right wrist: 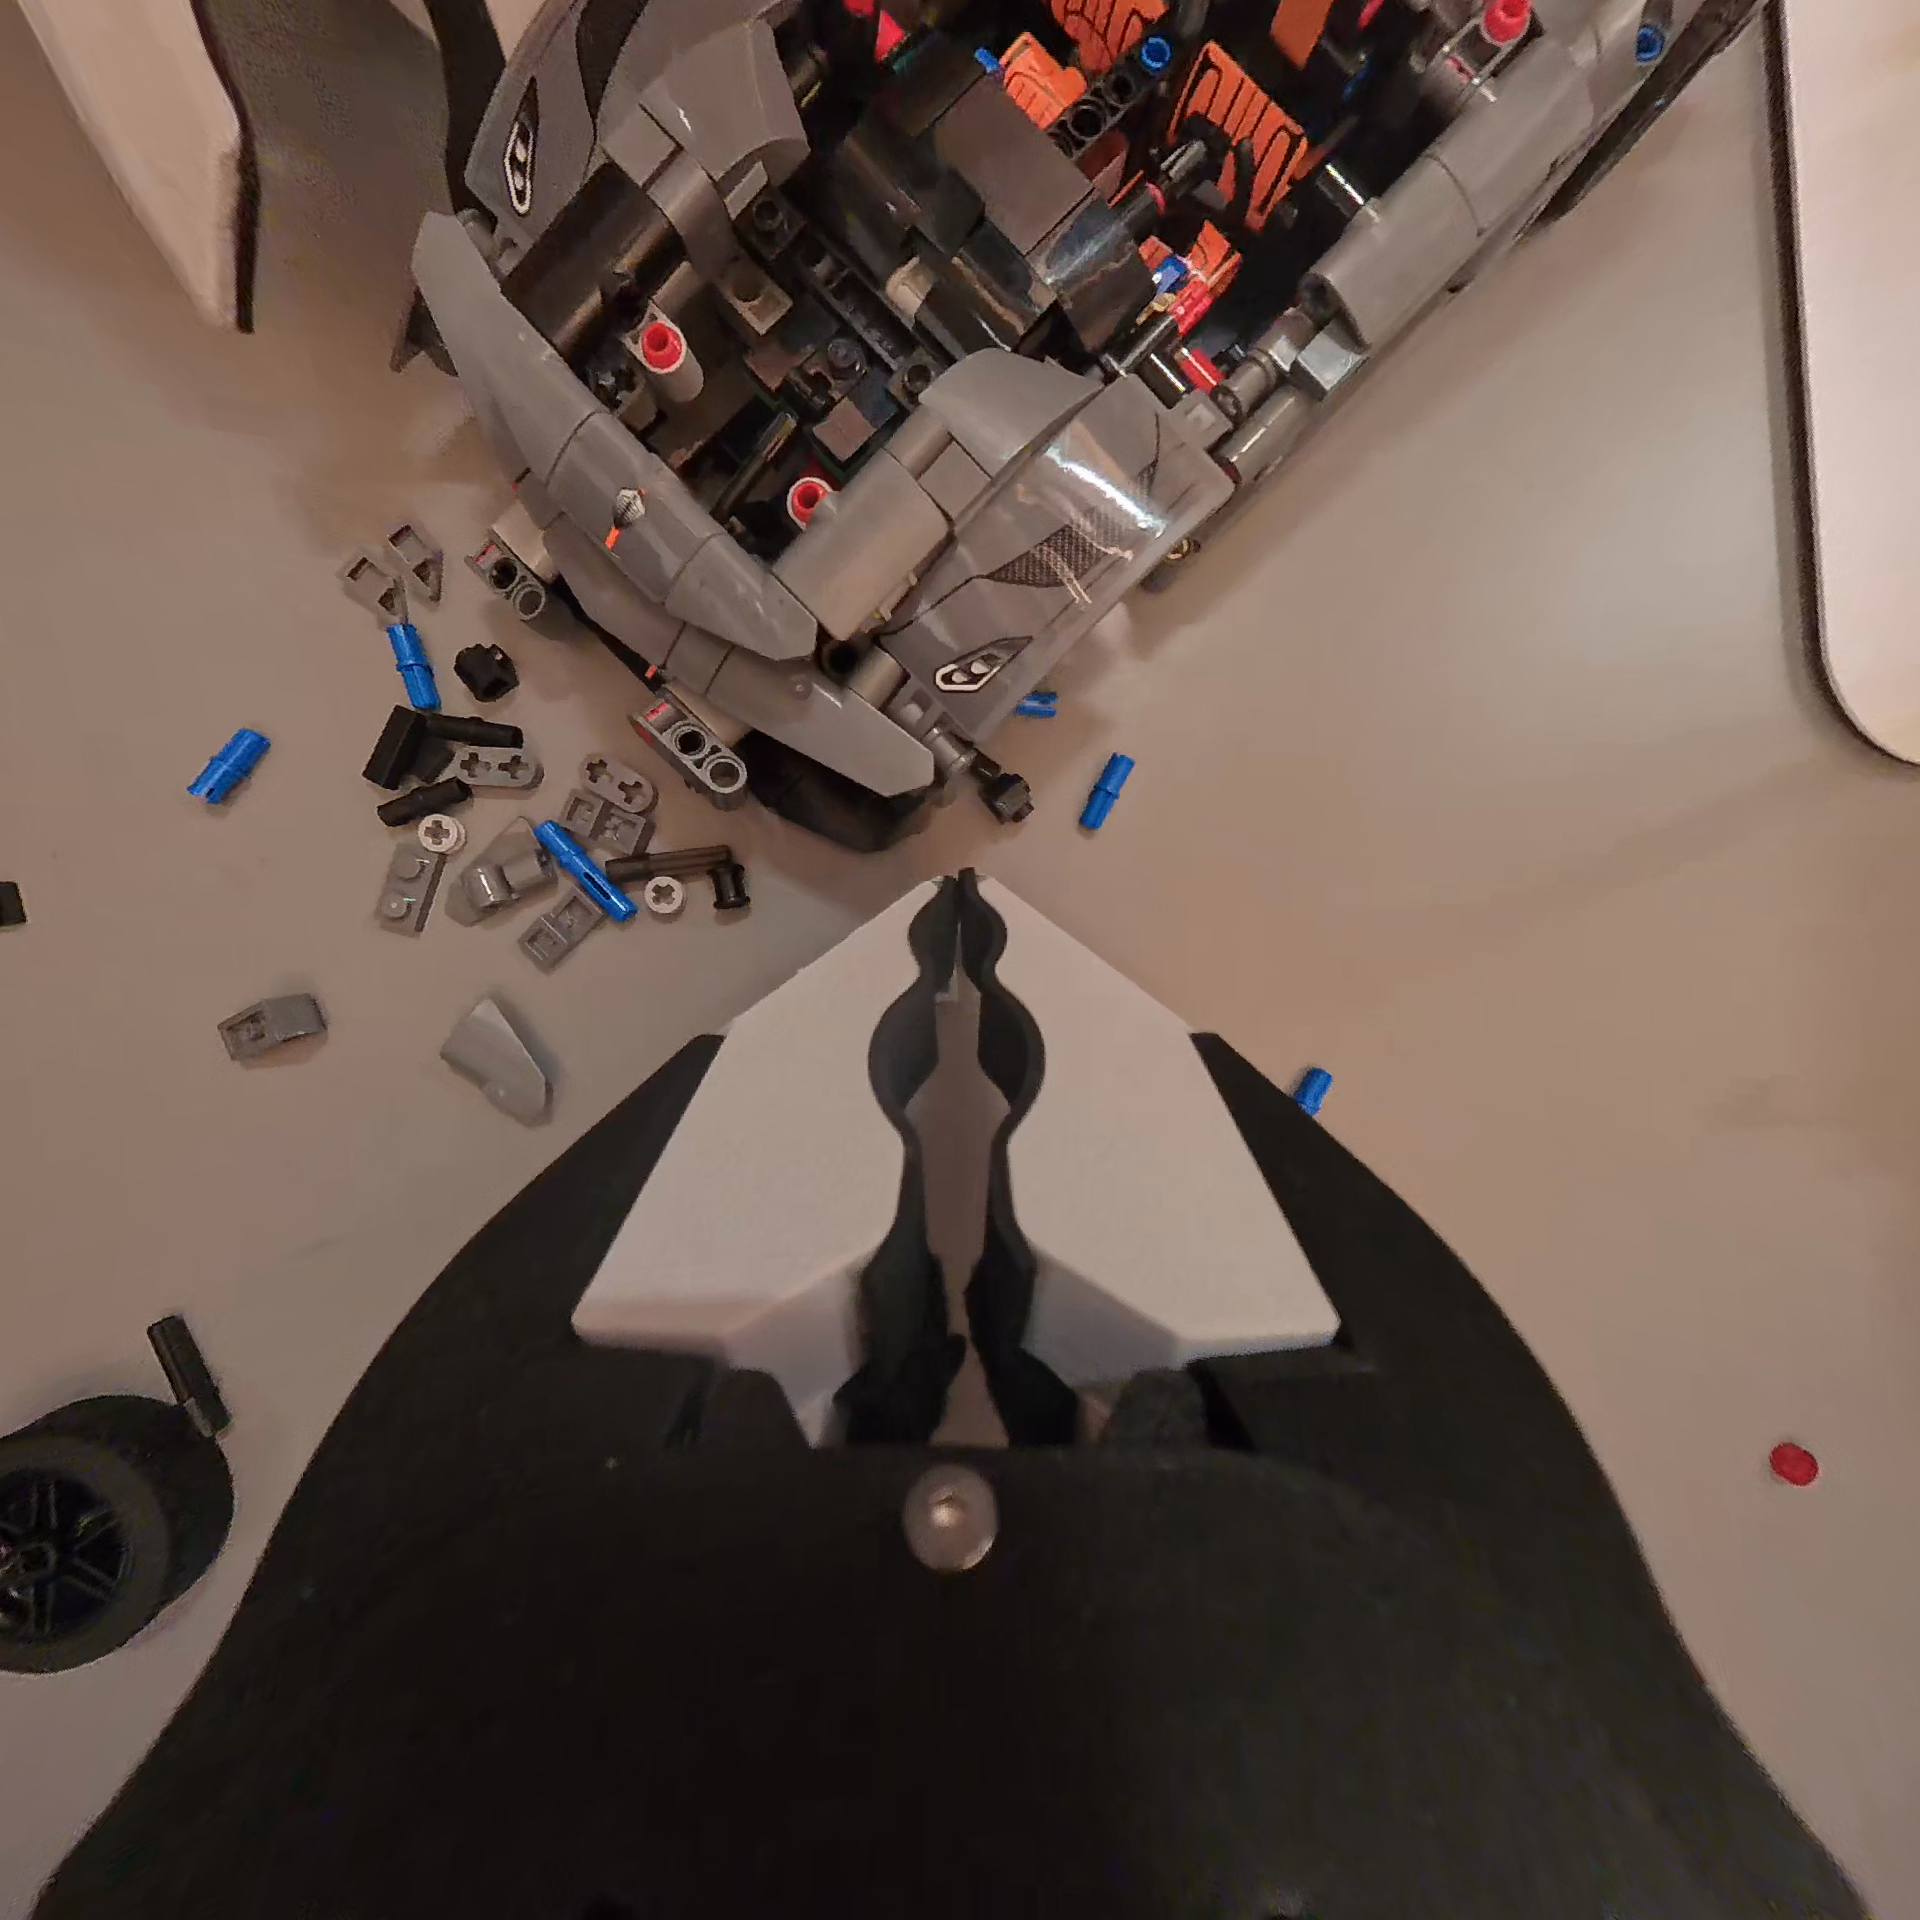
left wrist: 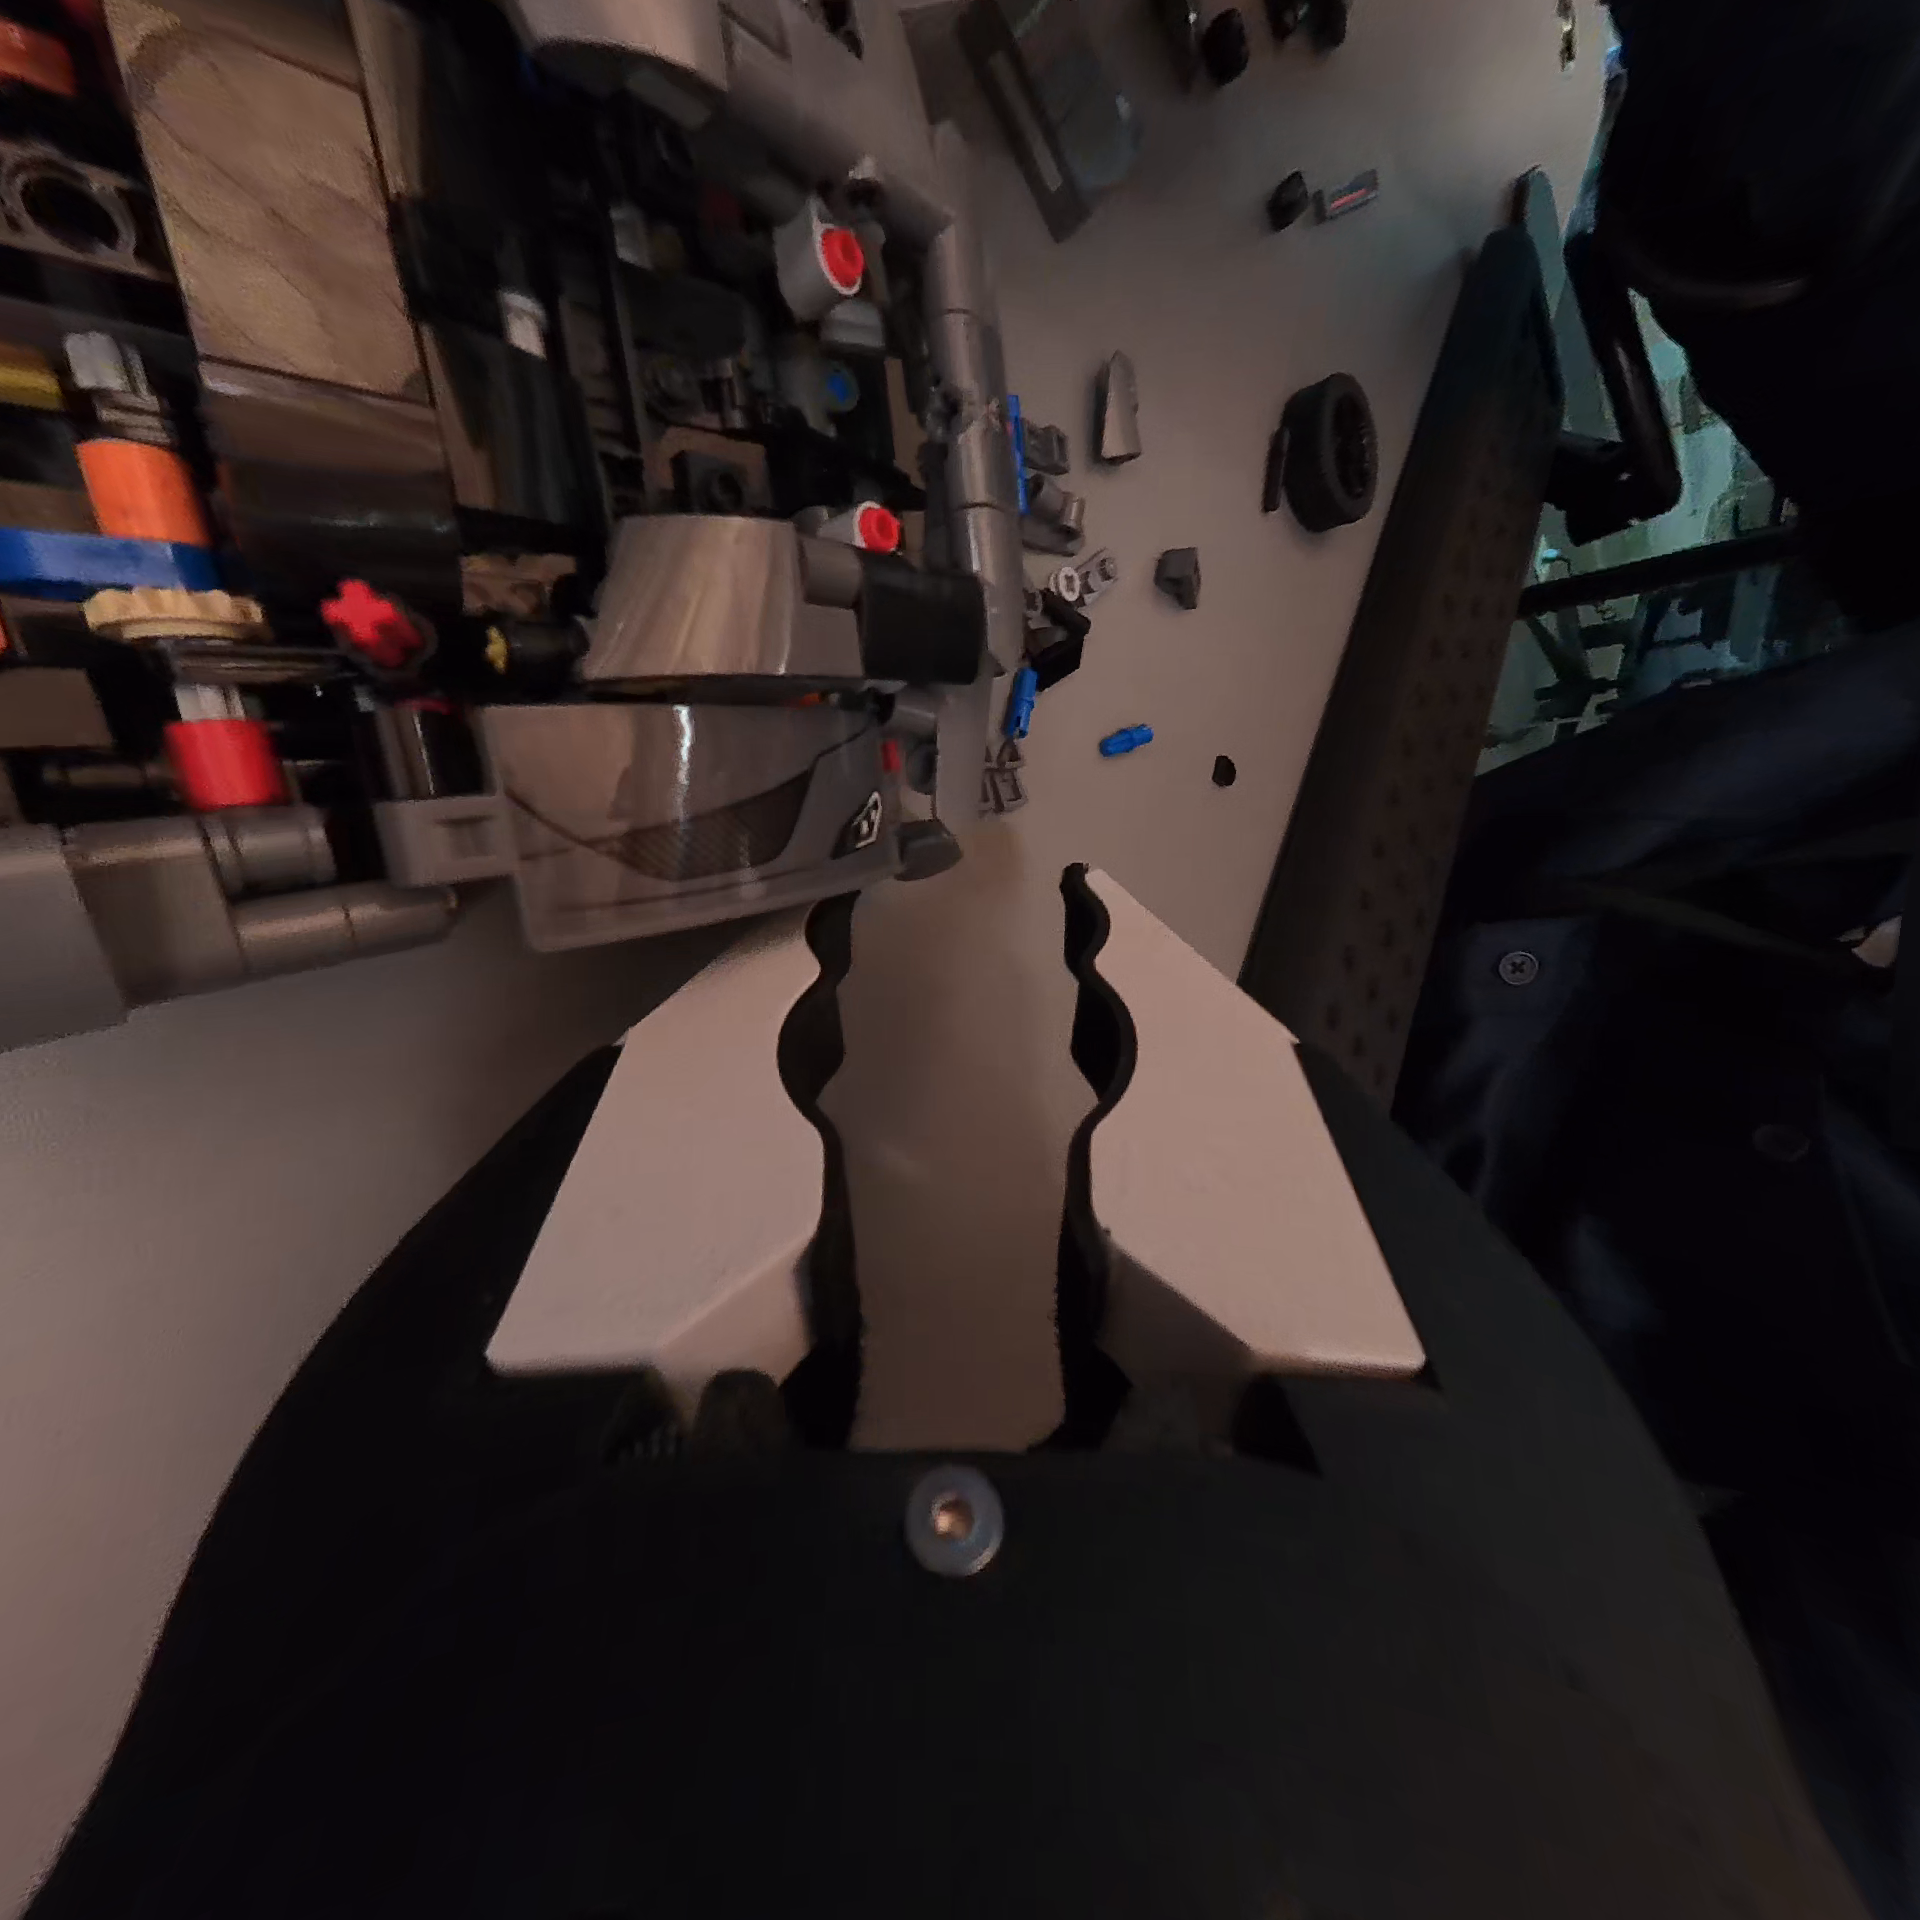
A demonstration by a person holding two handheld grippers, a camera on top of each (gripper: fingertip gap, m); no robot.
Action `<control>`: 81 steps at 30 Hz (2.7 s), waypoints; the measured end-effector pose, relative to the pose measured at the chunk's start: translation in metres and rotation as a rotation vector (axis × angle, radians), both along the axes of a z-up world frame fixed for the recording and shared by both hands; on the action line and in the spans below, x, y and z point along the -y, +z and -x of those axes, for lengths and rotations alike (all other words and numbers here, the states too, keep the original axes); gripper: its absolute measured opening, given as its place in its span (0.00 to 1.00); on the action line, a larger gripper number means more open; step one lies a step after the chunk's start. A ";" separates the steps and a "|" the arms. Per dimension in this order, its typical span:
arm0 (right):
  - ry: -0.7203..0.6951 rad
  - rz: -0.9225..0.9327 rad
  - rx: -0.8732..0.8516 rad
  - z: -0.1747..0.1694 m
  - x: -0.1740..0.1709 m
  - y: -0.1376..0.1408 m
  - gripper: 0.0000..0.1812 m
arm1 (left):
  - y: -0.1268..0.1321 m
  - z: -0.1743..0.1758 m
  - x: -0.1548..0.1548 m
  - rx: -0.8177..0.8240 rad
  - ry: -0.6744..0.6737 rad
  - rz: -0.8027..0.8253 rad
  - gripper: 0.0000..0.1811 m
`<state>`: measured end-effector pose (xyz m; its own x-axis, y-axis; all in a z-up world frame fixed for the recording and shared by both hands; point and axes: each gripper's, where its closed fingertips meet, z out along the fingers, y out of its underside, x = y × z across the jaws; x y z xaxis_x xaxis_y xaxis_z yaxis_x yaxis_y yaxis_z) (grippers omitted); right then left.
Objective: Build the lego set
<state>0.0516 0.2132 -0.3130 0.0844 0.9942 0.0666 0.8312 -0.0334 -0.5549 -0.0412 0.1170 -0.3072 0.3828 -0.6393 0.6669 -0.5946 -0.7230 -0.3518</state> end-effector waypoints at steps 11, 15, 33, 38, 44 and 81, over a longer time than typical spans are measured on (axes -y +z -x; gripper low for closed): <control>-0.007 -0.001 0.003 -0.002 -0.003 0.001 0.00 | -0.009 -0.006 -0.005 0.028 0.024 0.009 0.02; -0.014 -0.002 -0.002 -0.004 -0.004 0.003 0.00 | -0.006 -0.002 -0.012 0.024 0.033 -0.033 0.00; -0.058 0.128 -0.079 0.003 0.000 0.006 0.08 | 0.040 0.031 -0.027 -0.007 0.106 -0.198 0.10; -0.060 0.156 -0.082 0.007 0.004 0.002 0.08 | 0.067 0.021 -0.038 -0.047 0.066 -0.356 0.10; -0.073 0.130 -0.072 0.009 0.004 -0.004 0.04 | 0.061 -0.019 -0.054 -0.148 -0.074 -0.481 0.09; -0.056 0.100 -0.108 0.021 0.017 -0.004 0.05 | 0.010 -0.067 -0.128 -0.258 -0.178 -0.753 0.00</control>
<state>0.0301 0.1962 -0.3169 0.1410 0.9890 -0.0451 0.7622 -0.1375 -0.6326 0.0257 0.2450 -0.2970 0.3161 -0.9468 -0.0610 -0.8069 -0.2345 -0.5422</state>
